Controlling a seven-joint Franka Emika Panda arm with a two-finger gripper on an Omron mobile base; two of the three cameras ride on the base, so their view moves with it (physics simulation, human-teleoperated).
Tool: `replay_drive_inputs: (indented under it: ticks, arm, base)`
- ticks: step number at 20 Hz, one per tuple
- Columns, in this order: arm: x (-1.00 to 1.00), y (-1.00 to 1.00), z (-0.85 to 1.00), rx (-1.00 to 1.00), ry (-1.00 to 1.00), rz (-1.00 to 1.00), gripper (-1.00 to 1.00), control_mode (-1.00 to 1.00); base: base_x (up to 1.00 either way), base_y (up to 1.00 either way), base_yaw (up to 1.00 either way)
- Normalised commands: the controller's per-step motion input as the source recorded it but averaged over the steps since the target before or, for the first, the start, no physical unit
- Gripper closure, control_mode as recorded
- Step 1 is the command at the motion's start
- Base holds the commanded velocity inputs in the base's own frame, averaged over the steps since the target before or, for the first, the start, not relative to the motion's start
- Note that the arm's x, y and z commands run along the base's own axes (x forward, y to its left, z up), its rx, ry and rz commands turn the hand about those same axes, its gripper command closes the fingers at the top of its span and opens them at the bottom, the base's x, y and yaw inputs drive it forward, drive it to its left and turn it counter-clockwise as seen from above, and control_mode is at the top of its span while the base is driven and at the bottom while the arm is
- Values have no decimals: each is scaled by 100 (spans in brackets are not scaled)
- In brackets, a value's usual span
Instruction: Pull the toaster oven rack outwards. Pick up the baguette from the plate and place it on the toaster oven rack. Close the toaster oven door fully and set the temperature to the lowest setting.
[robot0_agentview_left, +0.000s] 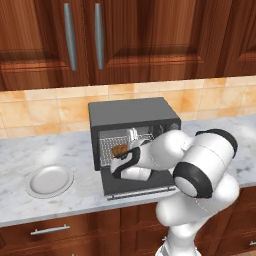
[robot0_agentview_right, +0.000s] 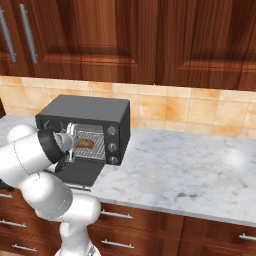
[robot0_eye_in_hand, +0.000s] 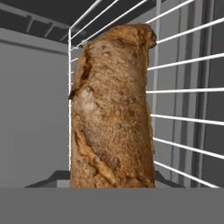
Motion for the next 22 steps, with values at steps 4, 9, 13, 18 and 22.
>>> replay_drive_inputs:
  ticks: [4,9,13,18,22]
  arm:
    - [0,-18,19,6,0,0,-100,-100]
    - [-2,-23,53,13,0,0,-100,-100]
    - [-3,-11,47,9,0,0,-100,-100]
    - [-8,-10,61,8,1,1,-100,-100]
    - [-19,-6,85,1,17,1,-100,-100]
  base:
    - [0,0,0]
    - [0,0,0]
    - [0,0,0]
    - [0,0,0]
    - [0,0,0]
